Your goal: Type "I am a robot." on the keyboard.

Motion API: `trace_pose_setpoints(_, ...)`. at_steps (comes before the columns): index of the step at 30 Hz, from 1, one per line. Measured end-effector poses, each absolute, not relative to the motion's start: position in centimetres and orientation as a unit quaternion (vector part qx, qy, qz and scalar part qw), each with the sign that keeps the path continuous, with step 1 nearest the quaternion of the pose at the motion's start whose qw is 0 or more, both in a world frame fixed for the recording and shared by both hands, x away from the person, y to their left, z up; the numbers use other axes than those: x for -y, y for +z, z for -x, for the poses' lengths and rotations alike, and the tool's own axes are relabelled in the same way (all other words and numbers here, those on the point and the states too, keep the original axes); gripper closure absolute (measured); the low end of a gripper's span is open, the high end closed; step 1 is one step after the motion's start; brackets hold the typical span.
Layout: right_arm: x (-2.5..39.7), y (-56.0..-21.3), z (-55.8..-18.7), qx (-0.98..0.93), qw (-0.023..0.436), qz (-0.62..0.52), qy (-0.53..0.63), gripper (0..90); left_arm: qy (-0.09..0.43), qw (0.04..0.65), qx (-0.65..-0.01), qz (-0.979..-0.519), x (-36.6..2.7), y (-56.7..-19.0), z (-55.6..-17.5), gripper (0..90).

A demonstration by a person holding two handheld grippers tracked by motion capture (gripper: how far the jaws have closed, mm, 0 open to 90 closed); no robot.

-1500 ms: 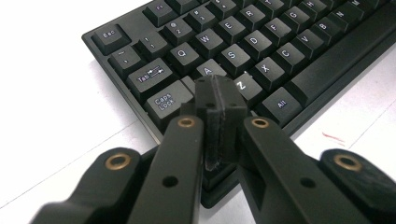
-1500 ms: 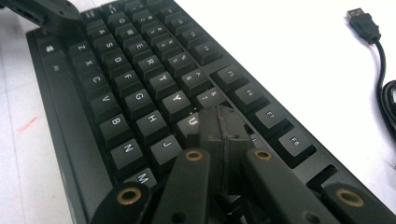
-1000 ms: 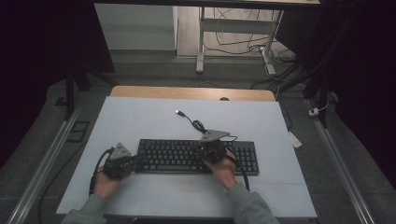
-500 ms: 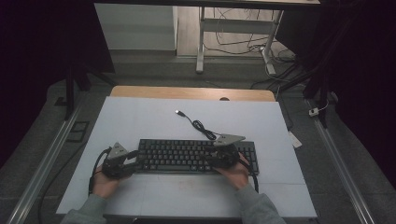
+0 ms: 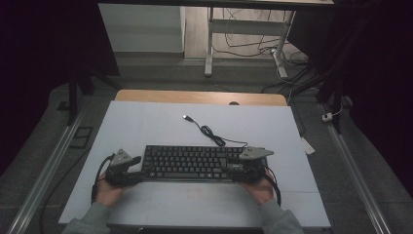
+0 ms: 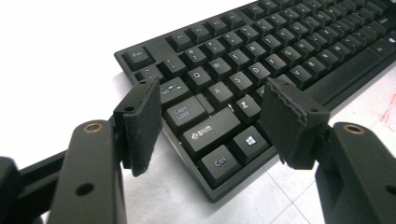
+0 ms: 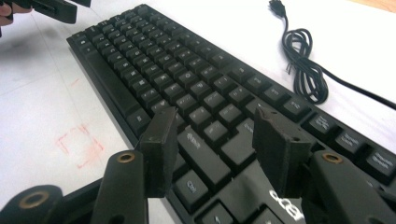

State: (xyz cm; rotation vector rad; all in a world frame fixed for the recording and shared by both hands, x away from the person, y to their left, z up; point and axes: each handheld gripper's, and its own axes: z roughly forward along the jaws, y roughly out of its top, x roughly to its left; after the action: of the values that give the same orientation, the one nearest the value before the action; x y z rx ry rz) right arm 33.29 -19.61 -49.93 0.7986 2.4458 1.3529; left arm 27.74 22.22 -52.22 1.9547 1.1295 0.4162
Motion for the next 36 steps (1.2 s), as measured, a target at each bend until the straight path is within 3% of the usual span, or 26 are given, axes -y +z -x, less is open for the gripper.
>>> trace_pose_setpoints(10, 21.3, -50.1, -32.4, -0.828, 0.125, -0.286, 0.466, 50.0, 0.162, 0.414, -0.439, -0.781, -21.8, -51.6, -27.6, 39.5)
trace_pose_setpoints(26, 22.9, -49.8, -31.6, -0.82, 0.132, -0.296, 0.472, 49.6, 0.124, 0.402, -0.39, -0.819, -18.2, -48.8, -29.6, 57.6)
trace_pose_setpoints(36, 23.0, -50.1, -31.5, -0.823, 0.133, -0.299, 0.465, 49.4, 0.089, 0.394, -0.346, -0.847, -15.0, -49.5, -30.0, 87.3)
